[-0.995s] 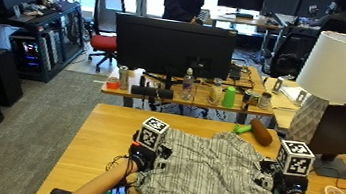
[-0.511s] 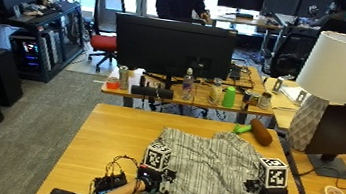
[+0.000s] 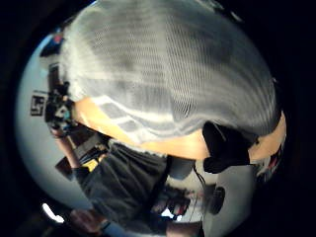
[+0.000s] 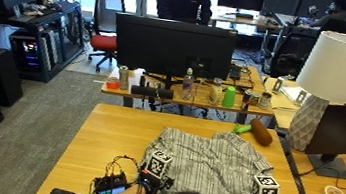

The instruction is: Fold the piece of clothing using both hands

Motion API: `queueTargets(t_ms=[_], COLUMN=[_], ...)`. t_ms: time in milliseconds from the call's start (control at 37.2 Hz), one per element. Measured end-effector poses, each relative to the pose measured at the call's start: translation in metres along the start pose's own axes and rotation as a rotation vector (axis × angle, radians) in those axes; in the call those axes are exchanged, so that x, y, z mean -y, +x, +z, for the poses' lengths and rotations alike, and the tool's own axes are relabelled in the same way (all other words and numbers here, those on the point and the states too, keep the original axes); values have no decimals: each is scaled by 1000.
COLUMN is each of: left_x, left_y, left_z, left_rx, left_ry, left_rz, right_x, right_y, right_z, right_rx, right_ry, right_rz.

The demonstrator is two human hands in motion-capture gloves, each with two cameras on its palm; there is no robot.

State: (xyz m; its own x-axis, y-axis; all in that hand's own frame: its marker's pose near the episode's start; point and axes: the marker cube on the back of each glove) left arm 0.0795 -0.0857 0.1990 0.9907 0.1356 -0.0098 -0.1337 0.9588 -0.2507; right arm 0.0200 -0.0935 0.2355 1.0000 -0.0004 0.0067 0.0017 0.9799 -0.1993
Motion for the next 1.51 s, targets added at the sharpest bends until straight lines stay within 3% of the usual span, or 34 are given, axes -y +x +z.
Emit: queueTargets(t_ms=[188,350,484,699,887,1183,1371,1506], left_x=[-4,3,13,-4,-30,-97,-100,-85], left_y=[-1,-1,-2,-2,3,4,-5,-21], left_z=[1,-4,-10,-34,-67,-121,-156,-176], left_rx=[21,105,111,30,81,42,41,26], left_ry=[109,237,245,174,167,137,157,184], left_rz=[-30,-59,-50,-18,40,126,121,80], right_x=[4,13,19,7,-16,-72,-76,-65], right_y=[-1,-4,-2,2,5,13,11,6], right_z=[1,-3,-9,-23,-53,-123,-174,-205], right_rx=[-18,-100,-93,-60,-39,34,-33,-61], right_ry=[203,260,242,182,204,211,182,176], right_rz=[-13,-32,-56,-79,-82,-98,-52,-37])
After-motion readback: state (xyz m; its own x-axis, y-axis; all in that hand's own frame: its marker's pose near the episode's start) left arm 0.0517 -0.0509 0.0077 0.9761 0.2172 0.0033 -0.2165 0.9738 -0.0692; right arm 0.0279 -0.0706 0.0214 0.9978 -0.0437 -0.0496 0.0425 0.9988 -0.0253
